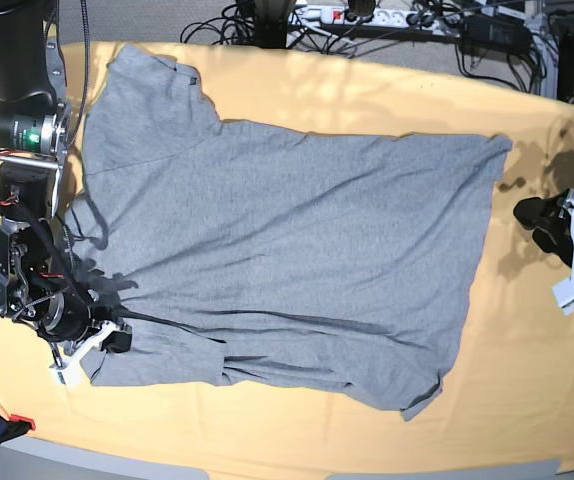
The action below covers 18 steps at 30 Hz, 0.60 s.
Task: Layout the t-shirt on the table in an organized manner, then fold the t-shirt properly
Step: 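Release the hem and move the right gripper along the shirt side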
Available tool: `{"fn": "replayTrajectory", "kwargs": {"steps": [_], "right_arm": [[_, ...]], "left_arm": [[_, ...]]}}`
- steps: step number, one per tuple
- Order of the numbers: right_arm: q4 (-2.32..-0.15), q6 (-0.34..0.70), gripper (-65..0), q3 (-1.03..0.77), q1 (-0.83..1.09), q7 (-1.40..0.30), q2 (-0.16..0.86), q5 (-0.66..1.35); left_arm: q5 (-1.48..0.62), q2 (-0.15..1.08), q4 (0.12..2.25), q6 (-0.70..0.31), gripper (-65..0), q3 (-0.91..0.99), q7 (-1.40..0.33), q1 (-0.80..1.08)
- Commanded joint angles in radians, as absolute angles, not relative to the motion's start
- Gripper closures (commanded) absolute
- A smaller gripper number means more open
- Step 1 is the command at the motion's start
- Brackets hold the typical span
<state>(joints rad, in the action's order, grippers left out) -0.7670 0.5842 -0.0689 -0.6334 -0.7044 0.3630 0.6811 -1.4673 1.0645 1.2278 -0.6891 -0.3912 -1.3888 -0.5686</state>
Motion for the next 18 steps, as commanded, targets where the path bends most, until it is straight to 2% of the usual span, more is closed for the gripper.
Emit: {"fn": "replayTrajectory", "kwargs": {"steps": [1, 3, 9, 11, 15, 18], "right_arm": [[-0.785, 0.596, 0.0, -0.073, -0.684, -0.674, 0.377, 0.7], [-0.785, 0.607, 0.0, -0.073, -0.703, -0.694, 0.377, 0.7], [-0.785, 0.606, 0.0, -0.073, -0.753, -0.919, 0.376, 0.707], [-0.785, 0.606, 0.0, -0.073, -0.76, -0.923, 0.376, 0.707], [-0.785, 0.601, 0.0, -0.073, -0.794, -0.779, 0.373, 0.696], [-0.785, 0.533, -1.3, -0.073, -0.847, -0.568, 0.357, 0.568]], "left_arm": [[-1.484, 1.091, 1.234, -0.688, -43.7, -0.377, -1.387, -0.593], [-1.484, 1.091, 1.234, -0.688, -43.7, -0.377, -1.387, -0.593], [-1.484, 1.091, 1.234, -0.688, -43.7, -0.377, -1.386, -0.593], [-1.484, 1.091, 1.234, -0.688, -43.7, -0.377, -1.387, -0.593], [-1.484, 1.091, 1.234, -0.688, -43.7, -0.377, -1.387, -0.593], [-1.484, 1.091, 1.234, -0.688, -43.7, -0.377, -1.386, -0.593]]}}
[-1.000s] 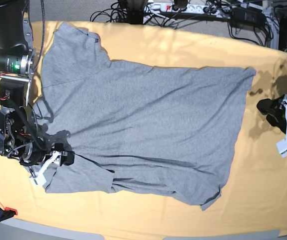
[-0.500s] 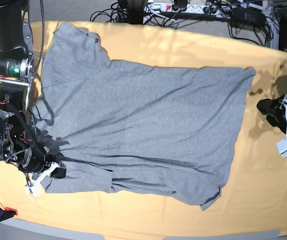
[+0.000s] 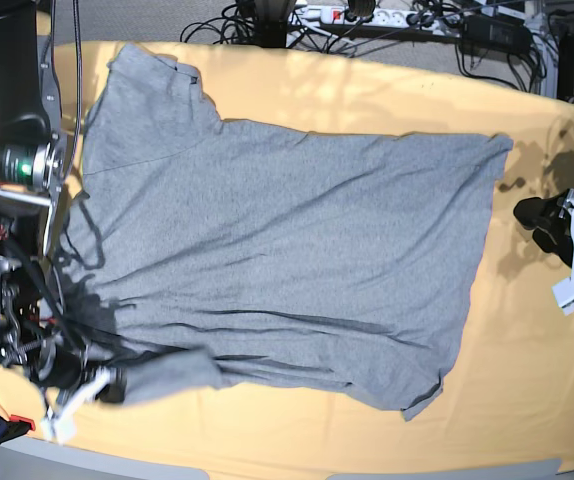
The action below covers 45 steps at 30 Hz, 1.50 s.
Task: Layout the t-shirt on the table in an organized manner, then fold the t-shirt properly
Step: 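Release the hem and move the right gripper along the shirt side, then drag the shirt side with the right gripper toward the collar corner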
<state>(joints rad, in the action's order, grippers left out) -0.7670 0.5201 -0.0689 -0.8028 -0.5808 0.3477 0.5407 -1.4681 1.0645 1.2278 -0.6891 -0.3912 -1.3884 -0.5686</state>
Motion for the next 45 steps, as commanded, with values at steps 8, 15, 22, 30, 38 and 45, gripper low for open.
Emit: {"fn": "replayTrajectory", "kwargs": {"steps": [8, 15, 22, 30, 38, 45], "right_arm": [[-0.785, 0.532, -39.6, -0.073, -1.003, -0.554, 0.329, 0.531], [-0.785, 0.571, -39.0, -0.073, -1.023, -0.634, 0.331, 0.602], [-0.785, 0.687, 0.0, -0.073, -1.009, -0.984, 0.331, 0.776], [-0.786, 0.698, 0.0, -0.073, -0.882, -1.072, 0.405, 0.996], [-1.061, 0.698, 0.0, -0.074, -0.625, -1.131, 0.518, 1.179], [-1.477, 0.698, 0.0, -0.164, -0.32, -1.131, 0.583, 1.177]], "left_arm": [[-1.484, 1.091, 1.234, -0.688, -43.7, -0.377, -1.387, -0.593], [-1.484, 1.091, 1.234, -0.688, -43.7, -0.377, -1.387, -0.593], [-1.484, 1.091, 1.234, -0.698, -43.6, -0.377, -1.382, -0.594], [-1.415, 1.091, 1.234, -0.686, -43.6, -0.377, -1.33, -0.594], [-1.399, 1.074, 1.234, -0.684, -43.6, -0.305, -1.316, -0.593], [-1.399, 1.039, 1.234, -0.684, -43.6, -0.187, -1.317, -0.583]]}}
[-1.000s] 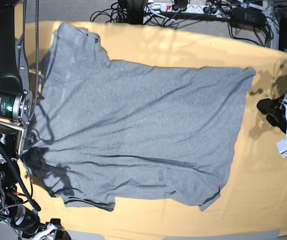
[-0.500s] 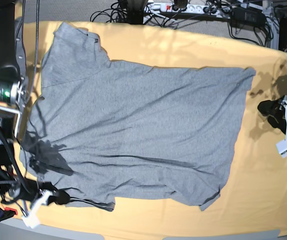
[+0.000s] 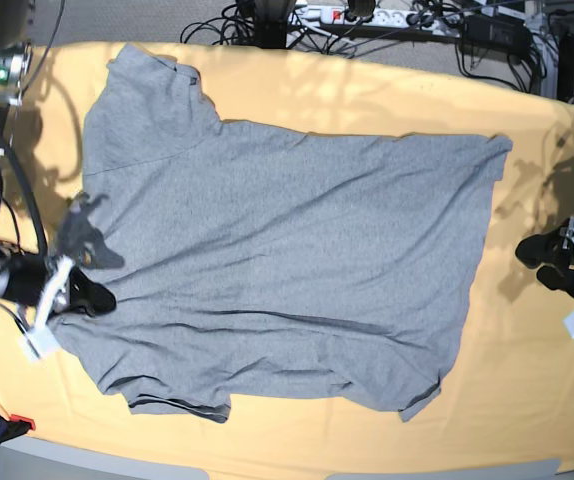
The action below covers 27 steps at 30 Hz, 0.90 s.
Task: Layout the t-shirt on the table in an organized manner, then fold the t-shirt properly
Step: 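Drag the shirt side with the right gripper toward the collar corner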
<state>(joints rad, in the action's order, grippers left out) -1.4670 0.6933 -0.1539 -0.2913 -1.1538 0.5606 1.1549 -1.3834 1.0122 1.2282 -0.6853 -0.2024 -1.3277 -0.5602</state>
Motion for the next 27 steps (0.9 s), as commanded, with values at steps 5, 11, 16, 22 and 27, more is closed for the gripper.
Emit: {"fn": "replayTrajectory", "kwargs": {"steps": [5, 11, 16, 22, 27], "right_arm": [[-1.583, 0.698, 0.0, -0.352, -0.132, -1.146, 0.581, 1.175], [-1.582, 0.673, 0.0, -0.524, 0.067, -1.154, 0.538, 1.175], [-1.582, 0.673, -6.1, -0.545, 0.167, -1.191, 0.485, 1.175], [-1.582, 0.605, -39.6, -0.545, 0.207, -1.124, 0.389, 1.002], [-1.581, 0.512, -45.4, -0.545, 0.224, -1.017, 0.332, 0.967]], "left_arm": [[-1.399, 1.037, 1.234, -0.683, -43.6, -0.179, -1.317, -0.574], [-1.399, 1.032, 1.234, -0.684, -43.6, -0.179, -1.317, -0.574], [-1.399, 1.016, 1.234, -0.683, -43.6, -0.179, -1.317, -0.574], [-1.399, 1.014, 1.234, -0.683, -43.7, -0.179, -1.317, -0.574], [-1.399, 1.014, 1.234, -0.683, -43.6, -0.179, -1.317, -0.574]]}}
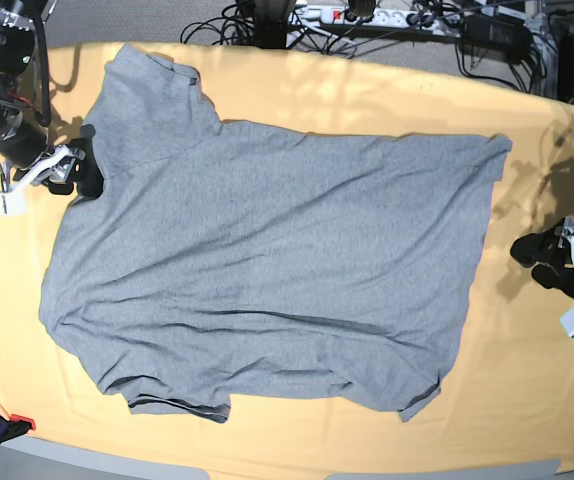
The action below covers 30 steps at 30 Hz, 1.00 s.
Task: Layout the t-shirt on the table in an organized manner, then fold the t-shirt properly
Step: 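Drag the shirt side with the right gripper toward the collar corner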
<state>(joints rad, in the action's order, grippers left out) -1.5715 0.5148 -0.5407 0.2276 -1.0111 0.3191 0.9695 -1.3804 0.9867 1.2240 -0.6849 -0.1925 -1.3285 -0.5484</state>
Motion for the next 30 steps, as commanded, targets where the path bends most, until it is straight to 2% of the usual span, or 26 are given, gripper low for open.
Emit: {"fn": "replayTrajectory", "kwargs": {"steps": [1, 8, 10, 12, 16, 17, 22, 30], "right_arm": [[-1.581, 0.512, -45.4, -0.545, 0.224, -1.017, 0.32, 0.987], [-1.581, 0.548, -45.1, -0.543, 0.224, -1.015, 0.205, 1.04], [-1.581, 0.567, -42.1, -0.543, 0.224, -1.013, 0.195, 1.038], [-1.581, 0.593, -32.3, -0.543, 0.222, -1.013, 0.197, 1.01], [-1.581, 0.627, -2.1, -0.545, 0.219, -1.013, 0.212, 0.96], [-1.581, 0.629, 0.0, -0.545, 0.218, -1.017, 0.215, 0.96], [-1.594, 0.629, 0.0, -0.575, 0.219, -1.059, 0.231, 0.955], [-1.722, 0.606, 0.0, -0.735, 0.255, -1.069, 0.231, 0.883]], "left_arm": [[-1.399, 1.015, 1.234, -0.683, -43.6, -0.179, -1.317, -0.574], [-1.399, 1.014, 1.234, -0.683, -43.6, -0.179, -1.324, -0.574], [-1.399, 1.014, 1.234, -0.683, -43.6, -0.179, -1.324, -0.574], [-1.399, 1.014, 1.234, -0.683, -43.6, -0.179, -1.324, -0.574], [-1.399, 1.015, 1.234, -0.683, -43.6, -0.179, -1.324, -0.574], [-1.399, 1.014, 1.234, -0.683, -43.6, -0.179, -1.324, -0.574], [-1.399, 1.014, 1.234, -0.684, -43.6, -0.179, -1.324, -0.574], [-1.399, 1.014, 1.234, -0.683, -43.6, -0.179, -1.324, -0.574]]}}
